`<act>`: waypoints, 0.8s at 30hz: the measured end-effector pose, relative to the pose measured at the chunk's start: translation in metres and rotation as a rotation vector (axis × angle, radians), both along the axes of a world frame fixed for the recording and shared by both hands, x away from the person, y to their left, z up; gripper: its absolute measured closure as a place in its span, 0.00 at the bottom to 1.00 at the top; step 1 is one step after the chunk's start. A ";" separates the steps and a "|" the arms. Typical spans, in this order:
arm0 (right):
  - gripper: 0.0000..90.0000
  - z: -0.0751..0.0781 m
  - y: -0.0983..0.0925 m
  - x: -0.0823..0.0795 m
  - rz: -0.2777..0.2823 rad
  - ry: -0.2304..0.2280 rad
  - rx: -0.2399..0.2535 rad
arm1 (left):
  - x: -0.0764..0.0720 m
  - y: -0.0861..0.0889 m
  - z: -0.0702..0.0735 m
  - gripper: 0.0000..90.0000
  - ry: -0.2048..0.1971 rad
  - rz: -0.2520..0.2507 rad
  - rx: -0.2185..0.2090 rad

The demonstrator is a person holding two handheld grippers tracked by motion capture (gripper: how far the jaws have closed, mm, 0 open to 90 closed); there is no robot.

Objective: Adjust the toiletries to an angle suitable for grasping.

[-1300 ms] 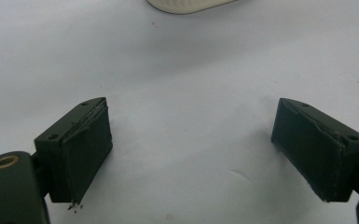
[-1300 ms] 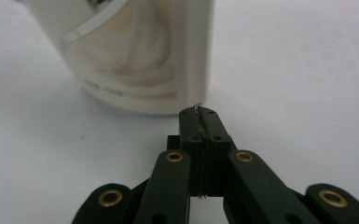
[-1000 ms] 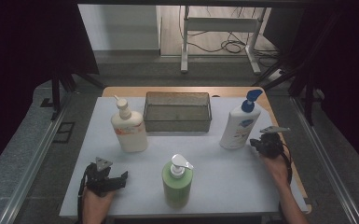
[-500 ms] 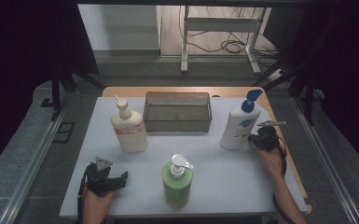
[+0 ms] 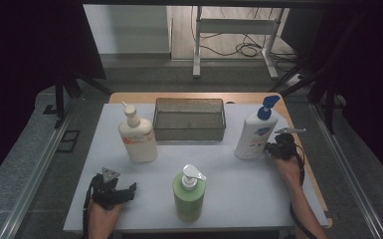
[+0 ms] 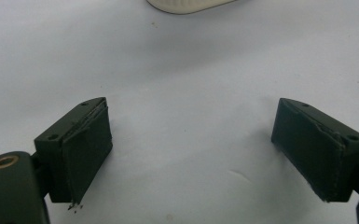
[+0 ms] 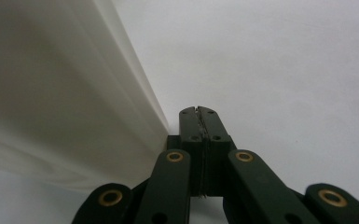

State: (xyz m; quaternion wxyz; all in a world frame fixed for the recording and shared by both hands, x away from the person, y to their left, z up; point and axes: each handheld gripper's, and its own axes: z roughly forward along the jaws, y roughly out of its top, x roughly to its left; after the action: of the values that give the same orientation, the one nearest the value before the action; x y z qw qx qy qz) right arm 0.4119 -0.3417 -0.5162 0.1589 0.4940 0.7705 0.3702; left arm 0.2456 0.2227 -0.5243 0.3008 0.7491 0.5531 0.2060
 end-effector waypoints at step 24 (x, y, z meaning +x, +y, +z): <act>0.97 -0.001 0.016 -0.021 0.098 0.013 0.032 | 0.000 0.000 0.000 0.13 0.000 0.000 0.000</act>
State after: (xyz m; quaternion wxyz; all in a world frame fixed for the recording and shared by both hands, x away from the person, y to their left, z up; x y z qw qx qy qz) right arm 0.3907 -0.3258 -0.5171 0.1277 0.4606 0.7886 0.3868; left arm 0.2457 0.2227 -0.5243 0.3007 0.7492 0.5531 0.2058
